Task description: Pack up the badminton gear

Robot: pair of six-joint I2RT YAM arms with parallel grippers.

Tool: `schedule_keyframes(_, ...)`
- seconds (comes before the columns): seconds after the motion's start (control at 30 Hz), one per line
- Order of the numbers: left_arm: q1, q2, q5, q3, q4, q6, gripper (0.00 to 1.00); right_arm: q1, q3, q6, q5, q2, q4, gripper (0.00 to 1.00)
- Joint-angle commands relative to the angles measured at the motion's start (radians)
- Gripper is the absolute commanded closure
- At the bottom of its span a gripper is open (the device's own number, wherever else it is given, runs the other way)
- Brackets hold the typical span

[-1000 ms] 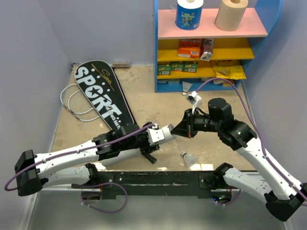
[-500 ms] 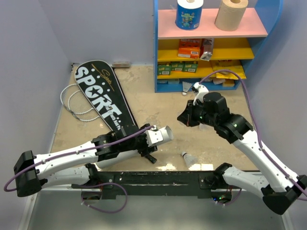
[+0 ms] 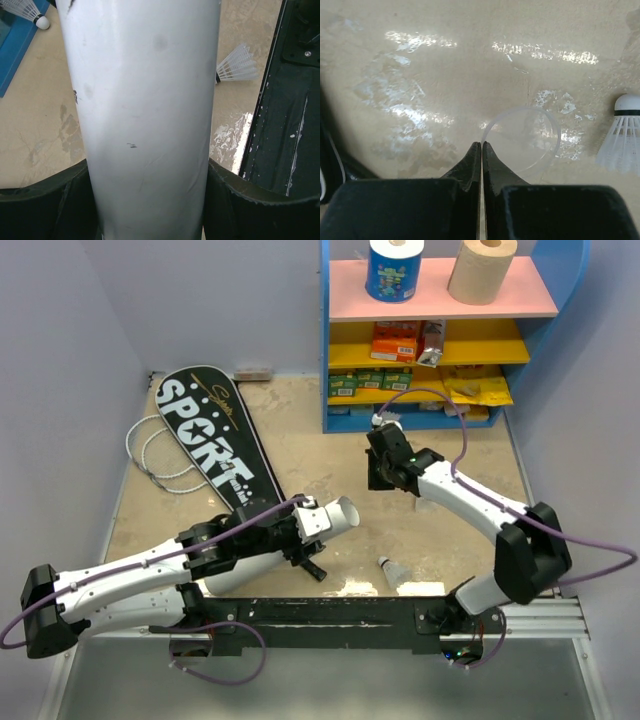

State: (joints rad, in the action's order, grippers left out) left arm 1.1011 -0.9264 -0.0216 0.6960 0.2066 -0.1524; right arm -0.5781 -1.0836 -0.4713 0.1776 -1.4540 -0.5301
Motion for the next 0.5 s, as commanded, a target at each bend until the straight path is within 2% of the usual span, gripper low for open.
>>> schedule_keyframes(0.0,0.002,0.020,0.012,0.076,-0.006,0.050,1.00,0.011,0.014,-0.038,0.085,-0.089,0.119,1.00)
schedule_keyframes(0.07,0.002,0.023,0.018,0.080,0.011,0.059,1.00,0.015,0.016,-0.052,0.102,-0.143,0.133,1.00)
schedule_keyframes(0.1,0.003,0.029,0.020,0.077,0.013,0.063,1.00,0.017,0.019,-0.055,0.111,-0.157,0.139,0.97)
schedule_keyframes(0.17,0.002,0.053,0.018,0.070,0.013,0.070,1.00,0.018,0.022,-0.058,0.120,-0.190,0.151,0.79)
schedule_keyframes(0.2,0.002,0.064,0.018,0.059,0.014,0.071,1.00,0.020,0.019,-0.058,0.134,-0.198,0.150,0.65)
schedule_keyframes(0.3,0.003,0.109,0.018,0.033,0.008,0.073,1.00,0.030,-0.001,-0.037,0.149,-0.203,0.151,0.42)
schedule_keyframes(0.47,0.002,0.152,0.020,-0.006,-0.027,0.080,1.00,0.083,-0.102,0.054,0.125,-0.219,0.137,0.29)
